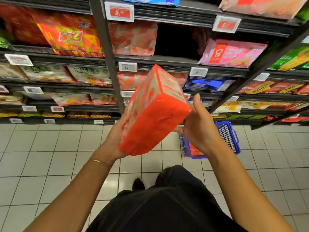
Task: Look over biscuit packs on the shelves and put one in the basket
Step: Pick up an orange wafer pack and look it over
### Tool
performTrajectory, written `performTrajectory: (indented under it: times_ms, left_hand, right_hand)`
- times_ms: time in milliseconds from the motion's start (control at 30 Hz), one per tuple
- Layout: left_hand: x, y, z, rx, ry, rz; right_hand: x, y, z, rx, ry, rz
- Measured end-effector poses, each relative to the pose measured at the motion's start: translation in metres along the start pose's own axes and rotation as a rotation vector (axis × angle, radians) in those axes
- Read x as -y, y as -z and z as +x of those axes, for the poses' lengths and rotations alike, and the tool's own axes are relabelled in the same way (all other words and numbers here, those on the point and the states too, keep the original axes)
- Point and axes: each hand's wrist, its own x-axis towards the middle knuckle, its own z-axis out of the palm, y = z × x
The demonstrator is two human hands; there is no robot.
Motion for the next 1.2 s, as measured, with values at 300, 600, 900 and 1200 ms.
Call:
performTrajectory:
  times_ms: [300,600,900,1200]
  left_hand:
    - [-0.058,-0.062,0.066,-0.176,-0.363,0.478]
    - [-0.141,-0.16,0.172,-0.293,-0.658,1.097]
    - [-0.165,-0.191,0.21,-0.915,-0.923,1.766]
    - [-0.195,-0.173,0.212,-0.808,-0.89,2.06]
  right_hand:
    - [0.016,0.065,0.048,-0.13,-0.041,0.146]
    - [0.063,0.125,0.169,-0.354,0.33,0.101]
    - [0.086,0.143,0.23,-0.437,0.566,-0.109]
    - [0.091,0.135,0.251,-0.484,0.456,-0.218]
